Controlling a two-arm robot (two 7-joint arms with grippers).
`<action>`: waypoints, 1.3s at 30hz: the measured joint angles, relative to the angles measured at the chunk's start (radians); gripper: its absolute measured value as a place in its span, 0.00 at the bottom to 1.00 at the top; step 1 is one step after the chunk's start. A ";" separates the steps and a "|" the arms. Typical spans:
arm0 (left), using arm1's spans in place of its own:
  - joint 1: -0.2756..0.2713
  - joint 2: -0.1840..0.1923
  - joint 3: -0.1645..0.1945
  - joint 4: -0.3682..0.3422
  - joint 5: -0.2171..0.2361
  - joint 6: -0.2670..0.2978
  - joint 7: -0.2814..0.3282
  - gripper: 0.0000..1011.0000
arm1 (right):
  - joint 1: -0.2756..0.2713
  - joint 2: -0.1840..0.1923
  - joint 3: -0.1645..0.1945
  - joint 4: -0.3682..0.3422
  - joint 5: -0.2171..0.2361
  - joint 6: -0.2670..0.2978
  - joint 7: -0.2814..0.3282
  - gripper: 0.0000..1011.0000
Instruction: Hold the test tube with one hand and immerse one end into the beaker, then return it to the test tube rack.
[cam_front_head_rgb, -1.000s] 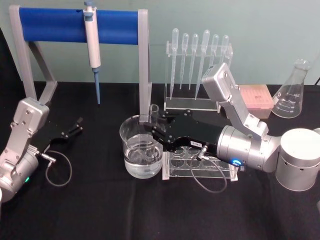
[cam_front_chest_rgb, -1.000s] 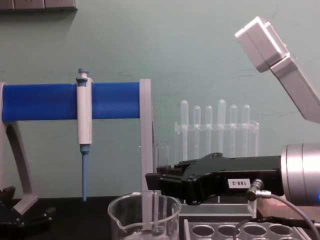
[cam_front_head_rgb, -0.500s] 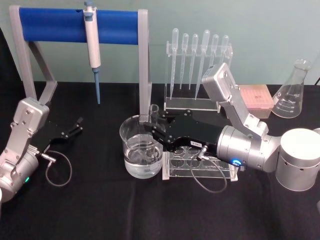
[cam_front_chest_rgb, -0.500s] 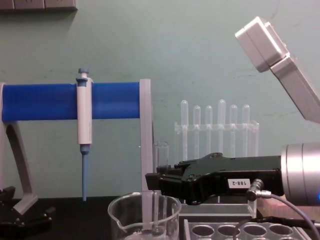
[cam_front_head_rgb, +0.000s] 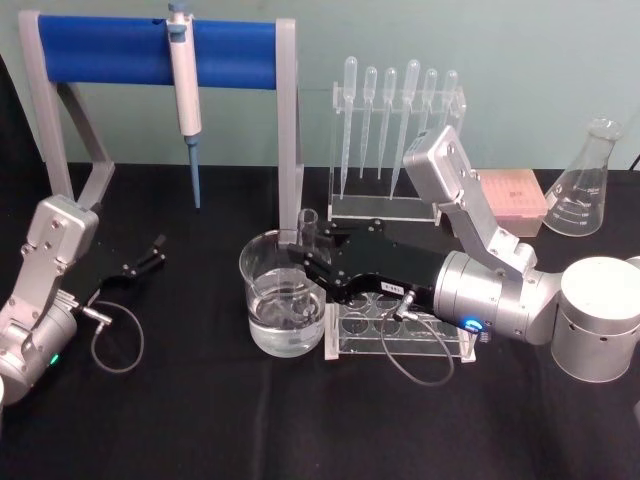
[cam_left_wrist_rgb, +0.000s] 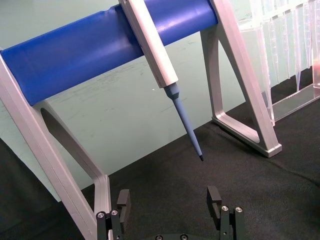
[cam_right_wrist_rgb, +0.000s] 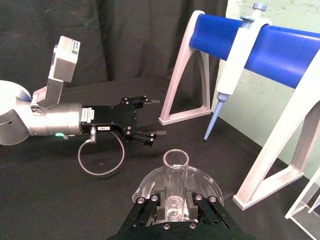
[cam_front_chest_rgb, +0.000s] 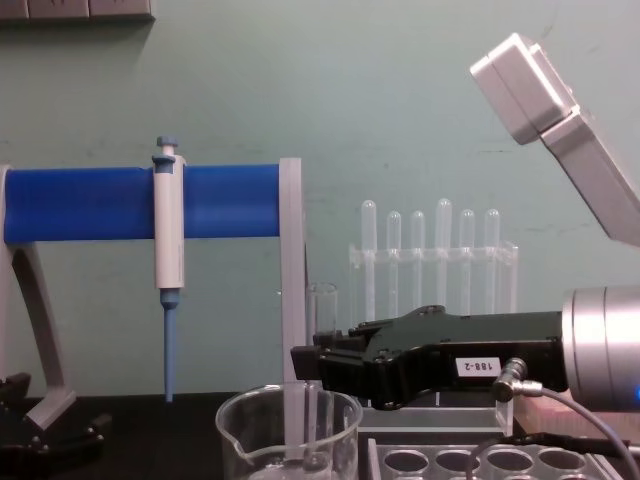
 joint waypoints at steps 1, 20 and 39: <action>0.000 0.000 0.000 0.000 0.000 0.000 0.000 0.99 | 0.000 0.000 0.000 0.000 0.000 0.000 0.000 0.24; 0.000 0.000 0.000 0.000 0.000 0.000 0.000 0.99 | 0.000 0.000 0.000 0.000 0.000 0.000 0.000 0.24; 0.000 0.000 0.000 0.000 0.000 0.000 0.000 0.99 | 0.000 0.000 0.000 0.000 0.000 0.000 0.000 0.24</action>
